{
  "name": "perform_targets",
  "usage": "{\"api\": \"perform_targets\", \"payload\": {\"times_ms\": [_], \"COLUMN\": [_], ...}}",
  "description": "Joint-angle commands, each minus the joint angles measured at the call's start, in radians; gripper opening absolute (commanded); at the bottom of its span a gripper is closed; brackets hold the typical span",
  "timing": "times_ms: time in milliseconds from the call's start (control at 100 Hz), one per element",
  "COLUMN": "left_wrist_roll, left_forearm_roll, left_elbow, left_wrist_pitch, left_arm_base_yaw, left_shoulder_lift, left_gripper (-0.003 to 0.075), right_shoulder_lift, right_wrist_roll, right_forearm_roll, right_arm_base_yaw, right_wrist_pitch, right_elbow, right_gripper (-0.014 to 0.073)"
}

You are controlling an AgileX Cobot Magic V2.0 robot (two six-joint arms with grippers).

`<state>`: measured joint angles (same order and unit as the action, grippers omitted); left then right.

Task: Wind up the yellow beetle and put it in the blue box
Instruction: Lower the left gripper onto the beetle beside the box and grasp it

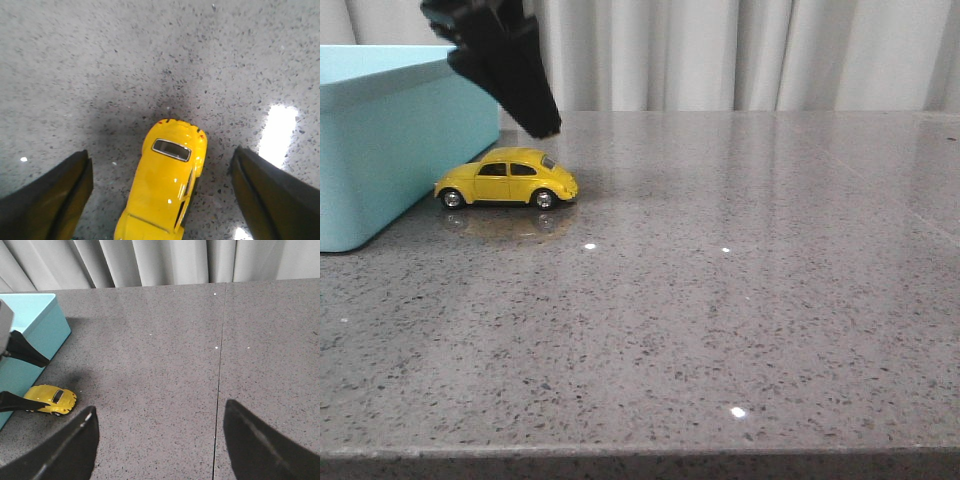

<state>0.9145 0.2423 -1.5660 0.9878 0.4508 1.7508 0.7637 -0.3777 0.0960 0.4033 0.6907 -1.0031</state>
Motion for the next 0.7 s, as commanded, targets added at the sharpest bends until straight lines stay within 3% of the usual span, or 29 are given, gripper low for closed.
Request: {"api": "perform_targets", "payload": {"times_ms": [0, 690], "left_wrist_roll": [0.0, -0.002], "left_forearm_roll": [0.012, -0.057], "left_elbow": [-0.038, -0.04], "left_wrist_pitch": [-0.039, -0.024], "left_arm_base_yaw": [0.011, 0.011], "left_shoulder_lift": [-0.027, 0.05], "left_gripper": [0.0549, 0.0548], "right_shoulder_lift": [-0.005, -0.005], "right_wrist_roll": [0.013, 0.013], "right_forearm_roll": [0.002, 0.001], "right_arm_base_yaw": [0.001, 0.001], "right_wrist_pitch": [-0.077, -0.074], "right_elbow": [-0.024, -0.024], "right_gripper": [0.0529, 0.0529]}}
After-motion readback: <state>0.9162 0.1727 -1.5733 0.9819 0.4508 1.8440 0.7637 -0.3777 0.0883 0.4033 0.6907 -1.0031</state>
